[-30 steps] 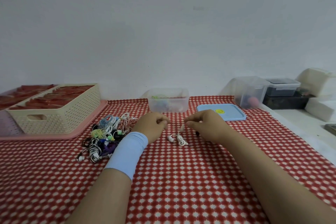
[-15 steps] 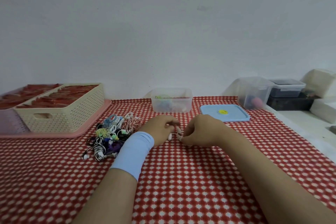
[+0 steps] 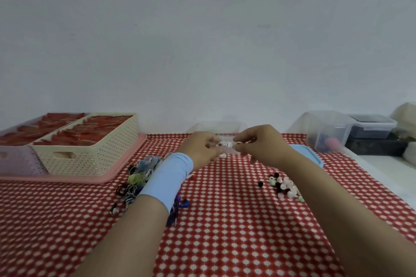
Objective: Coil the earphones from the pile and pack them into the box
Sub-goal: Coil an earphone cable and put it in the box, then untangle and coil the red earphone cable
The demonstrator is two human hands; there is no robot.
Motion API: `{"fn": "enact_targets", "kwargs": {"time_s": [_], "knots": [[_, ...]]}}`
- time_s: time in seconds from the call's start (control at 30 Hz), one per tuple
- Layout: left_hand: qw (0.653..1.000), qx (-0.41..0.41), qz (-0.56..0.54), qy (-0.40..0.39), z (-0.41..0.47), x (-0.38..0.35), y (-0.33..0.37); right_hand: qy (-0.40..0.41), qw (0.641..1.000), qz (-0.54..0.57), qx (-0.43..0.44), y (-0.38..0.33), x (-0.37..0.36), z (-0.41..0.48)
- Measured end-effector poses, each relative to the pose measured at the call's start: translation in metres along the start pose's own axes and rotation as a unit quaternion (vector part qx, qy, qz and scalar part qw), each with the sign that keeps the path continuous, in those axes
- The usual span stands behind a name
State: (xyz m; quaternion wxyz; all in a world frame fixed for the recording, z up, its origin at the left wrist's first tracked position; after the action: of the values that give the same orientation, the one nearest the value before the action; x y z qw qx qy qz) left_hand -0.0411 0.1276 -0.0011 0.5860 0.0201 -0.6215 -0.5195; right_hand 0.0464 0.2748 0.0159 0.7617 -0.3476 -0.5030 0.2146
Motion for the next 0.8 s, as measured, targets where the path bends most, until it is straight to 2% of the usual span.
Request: {"fn": "enact_targets", "kwargs": {"time_s": [0.1,0.23,0.47,0.6,0.7,0.8], "knots": [[0.999,0.005,-0.021,0.035,0.027,0.021,0.002,0.025,0.999,-0.021,-0.001,-0.008,0.009,0.031],[0.998,0.007,0.025,0.057,0.069,0.029,0.004,0.055,0.99,-0.13,-0.005,-0.006,0.014,0.074],[0.993,0.039,0.11,-0.008,0.122,-0.005,-0.011,0.054,0.963,-0.262,-0.043,0.032,0.006,0.12],[0.986,0.036,0.149,-0.06,0.132,-0.023,-0.025,0.011,0.961,-0.271,-0.058,0.054,-0.007,0.127],[0.989,0.025,0.137,-0.044,0.13,-0.016,-0.033,0.024,0.968,-0.247,-0.037,0.052,-0.006,0.126],[0.993,0.003,0.114,0.004,0.117,0.003,-0.034,0.053,0.972,-0.23,0.0,0.033,-0.004,0.119]]}}
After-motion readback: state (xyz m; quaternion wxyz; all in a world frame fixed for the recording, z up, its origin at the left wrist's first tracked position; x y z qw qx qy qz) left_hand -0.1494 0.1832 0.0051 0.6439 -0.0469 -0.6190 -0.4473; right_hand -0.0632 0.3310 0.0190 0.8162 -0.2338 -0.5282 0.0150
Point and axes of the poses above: each hand's wrist, its own z-axis towards the middle knuckle, its own x-axis out of the back of the hand, y = z × x, the point moved 8 cm from there along z, towards the middle knuckle, and after that the axes turned 2 degrees about -x, right-handed, at the moved point
